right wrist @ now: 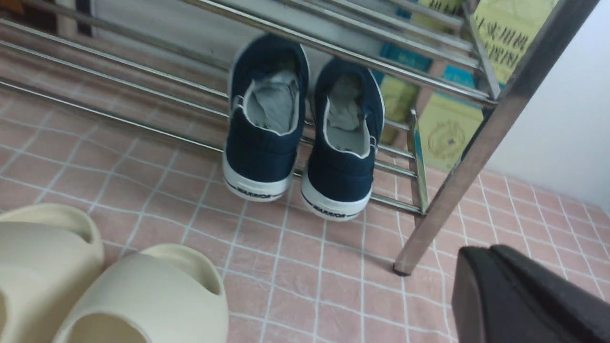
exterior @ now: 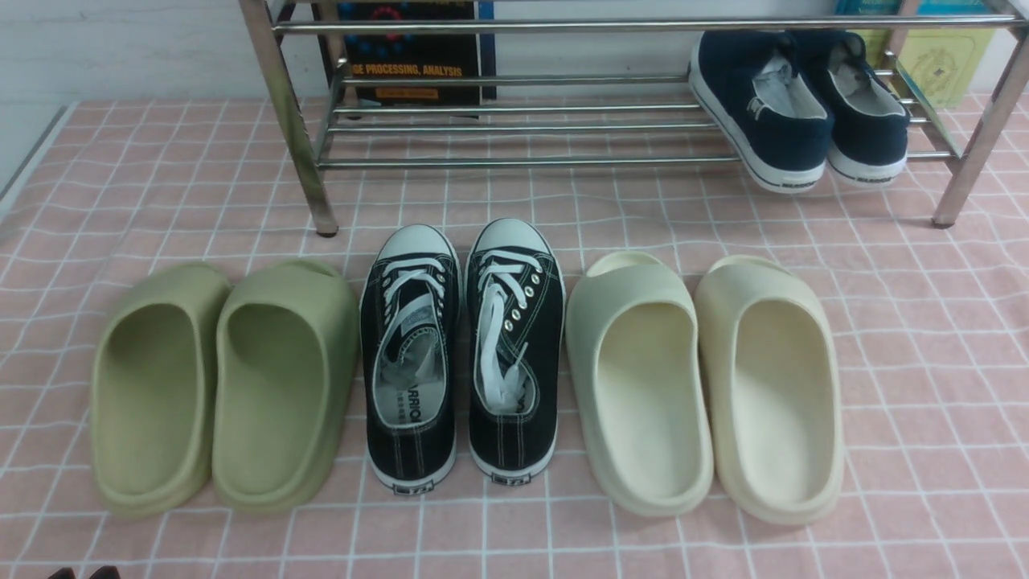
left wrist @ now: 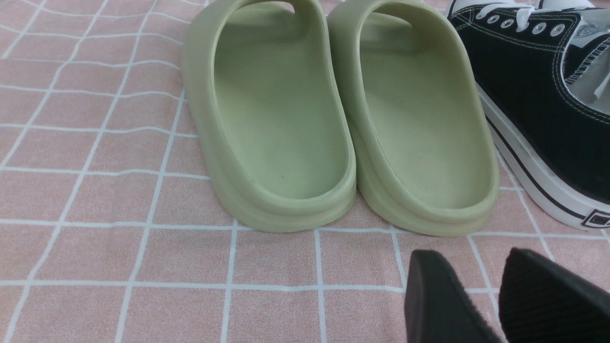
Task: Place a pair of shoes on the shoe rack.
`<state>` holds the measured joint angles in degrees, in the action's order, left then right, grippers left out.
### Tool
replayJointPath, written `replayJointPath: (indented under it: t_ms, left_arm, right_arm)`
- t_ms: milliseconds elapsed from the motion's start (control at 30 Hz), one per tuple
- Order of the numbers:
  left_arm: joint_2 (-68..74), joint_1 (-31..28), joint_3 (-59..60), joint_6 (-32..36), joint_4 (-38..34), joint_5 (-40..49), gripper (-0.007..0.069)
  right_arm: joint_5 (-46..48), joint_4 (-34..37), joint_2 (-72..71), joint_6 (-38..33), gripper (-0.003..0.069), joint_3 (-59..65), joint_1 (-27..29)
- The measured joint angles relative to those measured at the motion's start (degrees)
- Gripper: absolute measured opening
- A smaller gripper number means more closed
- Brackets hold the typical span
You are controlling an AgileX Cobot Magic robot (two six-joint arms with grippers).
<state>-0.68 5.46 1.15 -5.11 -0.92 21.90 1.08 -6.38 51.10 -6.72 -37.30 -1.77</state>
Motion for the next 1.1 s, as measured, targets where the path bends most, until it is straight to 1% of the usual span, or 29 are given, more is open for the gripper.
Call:
replayJointPath:
  t_ms: [33,67,100,133,167,200,267,367,400,433,567,967,1100]
  left_arm:
    - [0.0,0.0,0.0,0.0,0.0,0.0,0.0238]
    - [0.0,0.0,0.0,0.0,0.0,0.0,0.0238]
    - [0.0,0.0,0.0,0.0,0.0,0.0,0.0238]
    - [0.0,0.0,0.0,0.0,0.0,0.0,0.0238]
    - [0.0,0.0,0.0,0.0,0.0,0.0,0.0238]
    - [0.0,0.0,0.0,0.0,0.0,0.0,0.0238]
    - [0.0,0.0,0.0,0.0,0.0,0.0,0.0238]
    - [0.0,0.0,0.0,0.0,0.0,0.0,0.0238]
    - [0.0,0.0,0.0,0.0,0.0,0.0,0.0238]
    - [0.0,0.0,0.0,0.0,0.0,0.0,0.0238]
    - [0.0,0.0,0.0,0.0,0.0,0.0,0.0238]
    - [0.0,0.0,0.0,0.0,-0.1,0.0,0.0239]
    - [0.0,0.0,0.0,0.0,0.0,0.0,0.0239]
  right_arm:
    - [-8.2,-0.1,-5.7,0.1,-0.0003,9.0,0.0]
    - [-10.9,-0.2,-7.8,0.1,-0.0003,13.0,0.0]
    - [-16.5,-0.2,-12.4,0.5,-0.0003,18.5,0.0]
    - [-19.4,-0.1,-15.1,1.2,-0.0003,22.3,0.0]
    - [-20.7,0.0,-16.4,1.4,-0.0003,23.0,0.0]
    - [-24.3,0.0,-21.6,3.0,-0.0003,27.3,0.0]
    - [-26.7,0.0,-28.1,4.7,-0.0003,30.7,0.0]
    - [-25.5,-0.6,-36.3,5.4,-0.0001,34.4,0.0]
    - [-25.3,-0.7,-36.8,5.4,-0.0001,34.8,0.0]
    - [-23.3,-1.3,-41.0,5.6,-0.0001,36.8,0.0]
    - [-18.9,-2.6,-47.2,5.8,0.0003,38.7,0.0]
    - [-13.6,-3.5,-51.3,6.0,0.0017,38.7,-0.2]
    - [-9.7,-2.7,-51.7,8.5,0.0015,38.7,1.0]
